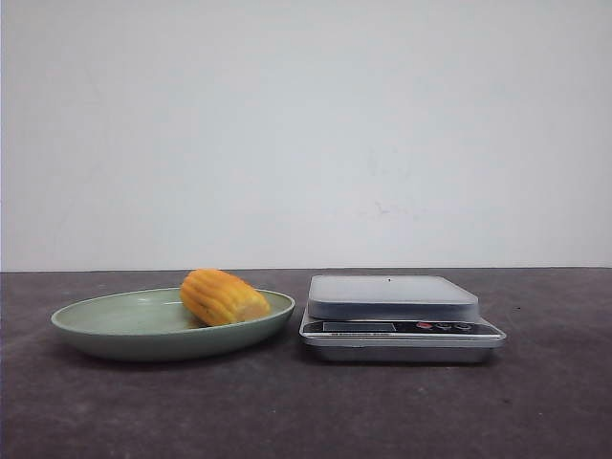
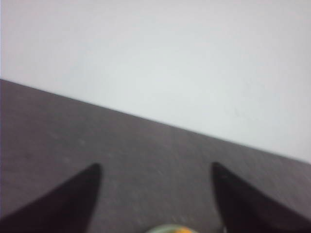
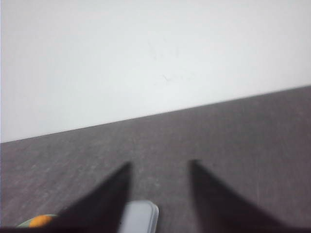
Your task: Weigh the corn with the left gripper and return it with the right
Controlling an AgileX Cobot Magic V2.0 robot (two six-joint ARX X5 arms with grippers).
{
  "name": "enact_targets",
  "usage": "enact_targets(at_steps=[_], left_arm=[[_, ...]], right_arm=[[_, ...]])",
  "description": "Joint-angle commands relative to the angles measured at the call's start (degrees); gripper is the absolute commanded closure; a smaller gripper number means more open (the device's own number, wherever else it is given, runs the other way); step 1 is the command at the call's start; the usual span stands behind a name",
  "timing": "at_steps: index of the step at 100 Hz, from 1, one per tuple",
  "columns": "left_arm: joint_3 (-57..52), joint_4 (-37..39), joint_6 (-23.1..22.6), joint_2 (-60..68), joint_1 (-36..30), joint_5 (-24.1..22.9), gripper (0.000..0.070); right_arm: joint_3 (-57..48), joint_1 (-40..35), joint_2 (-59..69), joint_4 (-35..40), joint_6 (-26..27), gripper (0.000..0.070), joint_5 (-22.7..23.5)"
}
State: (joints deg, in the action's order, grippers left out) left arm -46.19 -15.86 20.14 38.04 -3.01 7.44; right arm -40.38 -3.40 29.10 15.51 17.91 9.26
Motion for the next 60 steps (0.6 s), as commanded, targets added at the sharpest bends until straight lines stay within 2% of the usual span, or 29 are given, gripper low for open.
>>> enact_targets(at_steps=[1, 5, 20, 34, 45, 60], left_arm=[[-2.8, -2.1, -0.2, 2.6, -0.7, 1.4, 0.0166], [-4.0, -3.3, -0.1, 4.0, -1.5, 1.6, 0.0192], [-6.0, -3.6, -0.1, 9.0, -7.2, 1.3, 0.0192], [-6.0, -2.9, -0.1, 16.0, -14.3, -3.5, 0.0192], [-6.0, -0.7, 0.5, 23.1, -19.1, -6.1, 0.0192], [-6.0, 5.1, 2.1, 33.5, -23.7, -6.6, 0.0191]], right_arm=[[-2.2, -0.4, 1.5, 0.2, -1.9, 0.0279, 0.5], [-3.4, -0.6, 2.5, 0.8, -1.9, 0.0280, 0.9], [-8.6, -0.6, 7.2, 4.5, -2.1, 0.0279, 3.6], [-12.1, -0.6, 11.1, 7.2, -2.2, 0.0265, 5.9], [-12.9, -0.6, 12.4, 7.7, -2.3, 0.0193, 7.3], [-12.9, -0.6, 12.7, 8.4, -2.5, 0.0190, 7.3]])
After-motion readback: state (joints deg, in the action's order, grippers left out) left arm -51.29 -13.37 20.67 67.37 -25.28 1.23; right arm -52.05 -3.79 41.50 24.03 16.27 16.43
